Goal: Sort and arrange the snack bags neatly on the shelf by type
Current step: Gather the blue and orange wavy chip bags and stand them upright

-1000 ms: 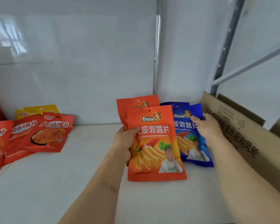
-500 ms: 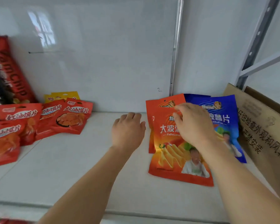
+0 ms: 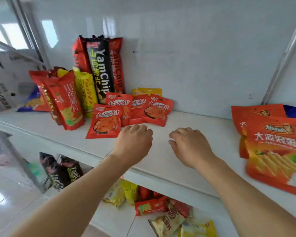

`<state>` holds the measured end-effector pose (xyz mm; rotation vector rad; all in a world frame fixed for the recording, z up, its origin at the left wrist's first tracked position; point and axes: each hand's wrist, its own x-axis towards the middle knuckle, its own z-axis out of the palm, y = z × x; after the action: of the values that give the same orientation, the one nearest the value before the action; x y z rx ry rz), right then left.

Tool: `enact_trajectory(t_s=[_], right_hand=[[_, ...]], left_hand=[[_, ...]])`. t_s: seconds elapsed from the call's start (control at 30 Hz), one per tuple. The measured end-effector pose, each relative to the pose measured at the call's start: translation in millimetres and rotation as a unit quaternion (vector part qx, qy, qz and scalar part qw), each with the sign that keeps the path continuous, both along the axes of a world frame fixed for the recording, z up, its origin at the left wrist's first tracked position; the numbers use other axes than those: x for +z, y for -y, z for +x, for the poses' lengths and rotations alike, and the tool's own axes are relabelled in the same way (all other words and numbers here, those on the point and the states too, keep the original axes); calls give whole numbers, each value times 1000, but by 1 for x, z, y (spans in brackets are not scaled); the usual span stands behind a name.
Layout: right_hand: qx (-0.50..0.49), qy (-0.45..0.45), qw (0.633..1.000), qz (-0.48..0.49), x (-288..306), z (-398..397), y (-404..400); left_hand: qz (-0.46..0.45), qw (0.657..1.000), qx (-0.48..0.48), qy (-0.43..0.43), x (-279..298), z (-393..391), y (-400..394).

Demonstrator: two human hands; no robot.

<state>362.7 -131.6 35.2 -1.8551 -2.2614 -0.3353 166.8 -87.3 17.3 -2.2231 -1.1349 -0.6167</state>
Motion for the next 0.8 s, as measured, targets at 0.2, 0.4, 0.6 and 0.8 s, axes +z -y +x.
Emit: enact_trajectory(t_s=[0.2, 0.4, 0.6, 0.8], right_hand=[[6, -14, 1000, -9, -1, -109, 3], [35, -36, 999, 11, 3, -220, -8], [87, -60, 994, 15, 4, -310, -36], [135, -100, 986, 13, 1, -389, -81]], left_hand=[[-12, 999, 34, 13, 4, -119, 19], [-1, 999, 52, -11, 4, -224, 22], [5, 995, 102, -15, 13, -313, 3], [22, 990, 140, -14, 15, -393, -49]])
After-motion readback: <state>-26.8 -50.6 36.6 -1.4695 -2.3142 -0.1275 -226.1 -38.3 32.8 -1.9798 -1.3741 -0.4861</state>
